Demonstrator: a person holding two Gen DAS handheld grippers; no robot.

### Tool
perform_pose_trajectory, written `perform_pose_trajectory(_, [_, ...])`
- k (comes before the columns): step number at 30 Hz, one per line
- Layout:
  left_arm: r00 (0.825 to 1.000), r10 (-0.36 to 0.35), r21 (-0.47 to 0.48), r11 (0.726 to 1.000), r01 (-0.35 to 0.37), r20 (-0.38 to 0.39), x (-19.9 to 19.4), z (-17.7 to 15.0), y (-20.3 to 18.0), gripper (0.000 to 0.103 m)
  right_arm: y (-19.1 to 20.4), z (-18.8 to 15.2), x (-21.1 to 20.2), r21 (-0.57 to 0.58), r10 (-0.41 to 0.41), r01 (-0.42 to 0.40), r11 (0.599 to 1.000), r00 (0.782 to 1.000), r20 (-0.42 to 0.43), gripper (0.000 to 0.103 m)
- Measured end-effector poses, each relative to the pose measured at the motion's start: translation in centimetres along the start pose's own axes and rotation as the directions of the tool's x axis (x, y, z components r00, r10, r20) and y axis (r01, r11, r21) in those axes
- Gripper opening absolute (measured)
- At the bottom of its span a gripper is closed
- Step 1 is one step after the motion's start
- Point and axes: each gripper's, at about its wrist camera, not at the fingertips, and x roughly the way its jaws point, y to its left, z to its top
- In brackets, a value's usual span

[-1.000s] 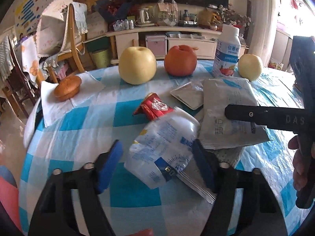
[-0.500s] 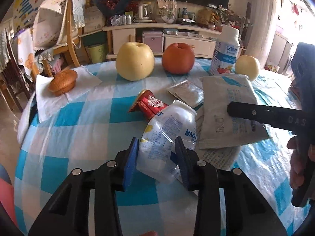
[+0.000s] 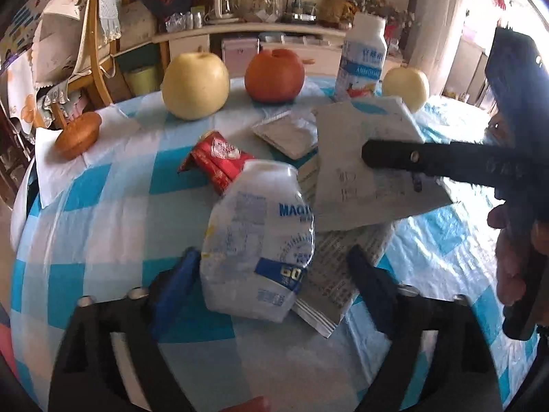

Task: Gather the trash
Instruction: 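Grasp the white plastic bottle with the left gripper while the right grasps the white bag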

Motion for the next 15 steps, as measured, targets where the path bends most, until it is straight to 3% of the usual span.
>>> perform_pose_trajectory(1, [1.0,-0.001,-0.012,1.0,0.001,0.003,-0.1,0.1,0.2,0.067,0.0,0.0,0.0,0.0,0.001,-0.001,1.0,1.0,0.0,0.042])
perform_pose_trajectory(7, [1.0,-0.019,-0.11,0.994,0.019,0.008,-0.3,0.4,2.5,0.063,0.0,0.0,0.0,-0.001,-0.001,0.001,1.0,1.0,0.001,0.042])
perform_pose_trajectory(15, [0.999,0.018,-0.06,0.998,-0.017,0.026,-0.5,0.4,1.7,0.063,0.1,0.1,0.0,-0.014,0.009,-0.009,1.0,1.0,0.017,0.037])
